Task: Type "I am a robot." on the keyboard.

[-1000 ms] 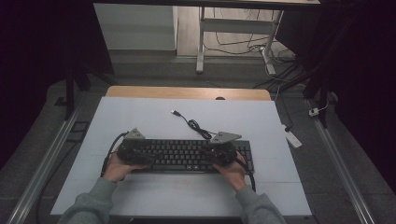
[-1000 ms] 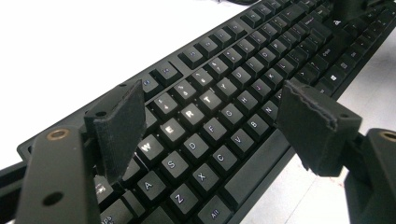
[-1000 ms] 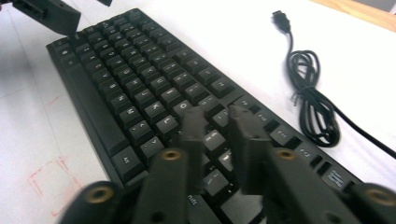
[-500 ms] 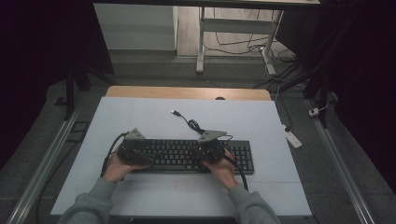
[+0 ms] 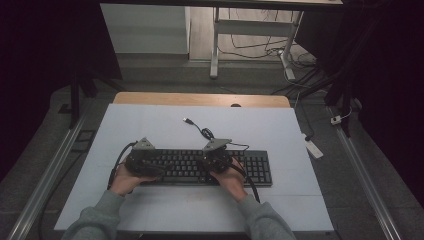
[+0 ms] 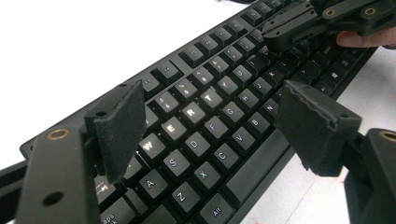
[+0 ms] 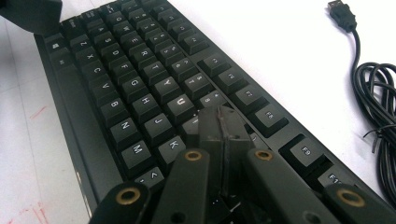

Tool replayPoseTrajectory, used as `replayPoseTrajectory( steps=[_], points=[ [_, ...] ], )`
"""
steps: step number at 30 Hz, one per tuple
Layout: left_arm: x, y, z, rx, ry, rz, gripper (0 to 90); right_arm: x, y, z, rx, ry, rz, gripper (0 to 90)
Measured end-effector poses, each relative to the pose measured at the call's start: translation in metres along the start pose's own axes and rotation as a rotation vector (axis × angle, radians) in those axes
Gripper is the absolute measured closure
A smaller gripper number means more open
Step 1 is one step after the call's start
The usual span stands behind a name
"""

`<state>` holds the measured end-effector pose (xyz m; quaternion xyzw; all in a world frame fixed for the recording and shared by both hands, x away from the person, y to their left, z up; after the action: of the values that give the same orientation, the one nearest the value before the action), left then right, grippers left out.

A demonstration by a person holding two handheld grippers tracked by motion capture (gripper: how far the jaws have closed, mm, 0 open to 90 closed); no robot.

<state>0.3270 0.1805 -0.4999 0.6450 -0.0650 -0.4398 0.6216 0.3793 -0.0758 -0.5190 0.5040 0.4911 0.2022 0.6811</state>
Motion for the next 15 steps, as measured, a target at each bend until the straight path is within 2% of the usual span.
replayPoseTrajectory(
  steps=[15],
  points=[
    [0.0003,0.0000,0.0008,0.003,-0.001,-0.001,24.3,0.0057,-0.0036,0.0006,-0.006,-0.018,-0.028,89.5]
  ],
)
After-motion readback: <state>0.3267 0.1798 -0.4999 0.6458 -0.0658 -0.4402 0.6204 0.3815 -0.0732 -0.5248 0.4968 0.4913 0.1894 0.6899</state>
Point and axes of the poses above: each handheld gripper's, and its own axes: x roughly forward along the jaws, y roughly out of its top, z roughly to its right, the point moved 1 cm from there along x, roughly forward along the jaws, and after that the axes turned 13 degrees about z, right-handed, at the moved point
